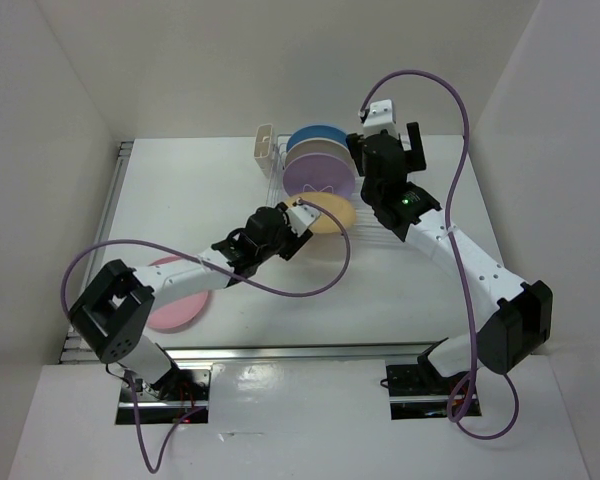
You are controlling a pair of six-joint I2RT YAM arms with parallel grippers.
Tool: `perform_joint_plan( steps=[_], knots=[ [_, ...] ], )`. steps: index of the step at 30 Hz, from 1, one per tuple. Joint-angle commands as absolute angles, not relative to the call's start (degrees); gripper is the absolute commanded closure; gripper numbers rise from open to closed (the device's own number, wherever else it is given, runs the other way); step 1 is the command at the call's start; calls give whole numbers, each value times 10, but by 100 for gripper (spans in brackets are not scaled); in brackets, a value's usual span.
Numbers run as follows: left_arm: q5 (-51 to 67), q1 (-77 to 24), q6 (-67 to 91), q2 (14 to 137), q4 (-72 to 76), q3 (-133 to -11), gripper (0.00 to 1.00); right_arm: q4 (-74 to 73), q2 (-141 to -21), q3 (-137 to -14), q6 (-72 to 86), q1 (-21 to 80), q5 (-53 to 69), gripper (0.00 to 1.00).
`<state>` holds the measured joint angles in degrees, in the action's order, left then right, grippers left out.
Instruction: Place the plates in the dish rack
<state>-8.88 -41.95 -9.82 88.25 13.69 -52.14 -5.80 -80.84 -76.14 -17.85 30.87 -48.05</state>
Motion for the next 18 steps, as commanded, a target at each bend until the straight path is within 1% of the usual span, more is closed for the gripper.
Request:
perform_joint_plan(
  steps=[1,5,18],
  knots=[
    [-121,-423,-124,897,198,-547,35,-70,-805,-766,-162,306,-477,0],
    [-140,-423,-144,909,216,-568,35,-83,-805,-766,-156,306,-472,0],
    [-145,-423,-163,917,216,-616,35,-88,-810,-771,-145,306,-472,0]
  ],
)
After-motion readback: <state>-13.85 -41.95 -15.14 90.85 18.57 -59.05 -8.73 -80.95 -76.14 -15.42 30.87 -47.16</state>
